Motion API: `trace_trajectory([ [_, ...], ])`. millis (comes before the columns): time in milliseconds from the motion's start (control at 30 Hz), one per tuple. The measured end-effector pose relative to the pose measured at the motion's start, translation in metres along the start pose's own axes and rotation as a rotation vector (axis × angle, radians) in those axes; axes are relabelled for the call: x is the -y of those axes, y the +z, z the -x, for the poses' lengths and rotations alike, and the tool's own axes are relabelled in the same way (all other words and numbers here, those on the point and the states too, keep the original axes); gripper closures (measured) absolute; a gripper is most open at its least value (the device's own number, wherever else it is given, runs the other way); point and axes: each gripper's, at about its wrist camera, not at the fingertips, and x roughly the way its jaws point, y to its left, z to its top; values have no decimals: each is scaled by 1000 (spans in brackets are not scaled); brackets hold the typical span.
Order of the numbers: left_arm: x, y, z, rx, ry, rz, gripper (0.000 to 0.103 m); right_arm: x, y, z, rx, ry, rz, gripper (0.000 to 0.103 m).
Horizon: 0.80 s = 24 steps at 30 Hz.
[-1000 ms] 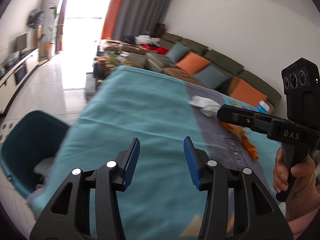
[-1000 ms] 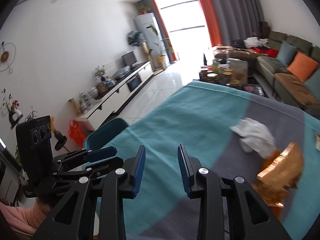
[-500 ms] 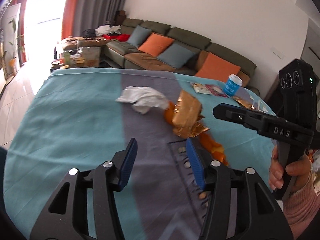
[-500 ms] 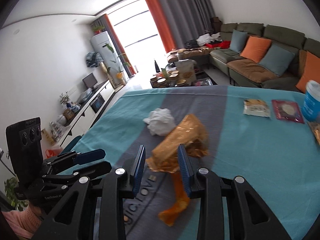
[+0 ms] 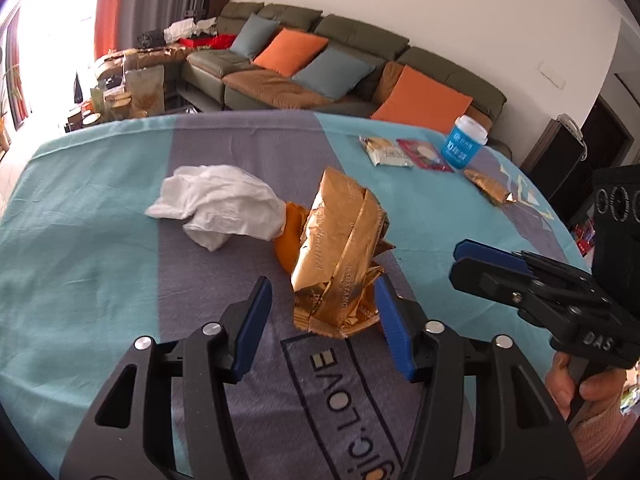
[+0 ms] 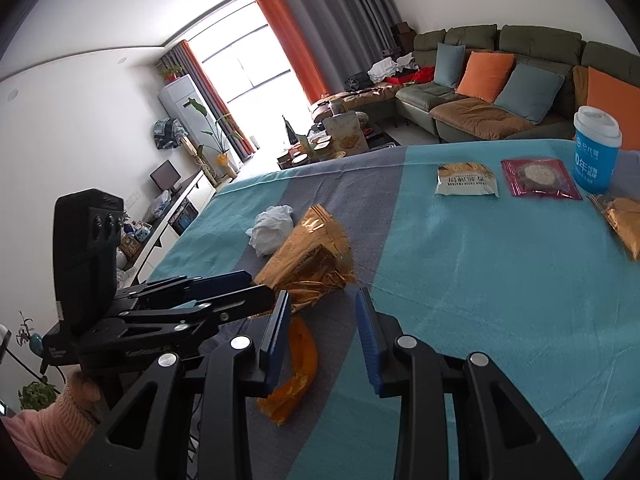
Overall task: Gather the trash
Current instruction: 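Move both tools back to the table toward the gold foil bag, then grasp the gold foil bag with the left tool while the right tool grasps the orange peel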
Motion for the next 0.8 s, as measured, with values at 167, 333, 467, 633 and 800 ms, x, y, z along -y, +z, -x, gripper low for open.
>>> trace_trajectory([
  [167, -4, -2, -11, -30, -36, 20, 68, 4, -2, -2, -10, 8, -6, 72],
  [333, -5, -6, -2, 6, -51, 28, 70, 4, -6, -5, -28, 19, -9, 72],
  [467, -6, -10, 18, 51, -49, 22, 70, 0, -10, -6, -49, 24, 6, 72],
  [633, -16, -19, 50, 104, -32, 41, 70, -6, -15, -8, -80, 25, 30, 72],
  [800, -37, -36, 85, 148, 11, 80, 70, -14, -21, -15, -127, 20, 63, 72],
])
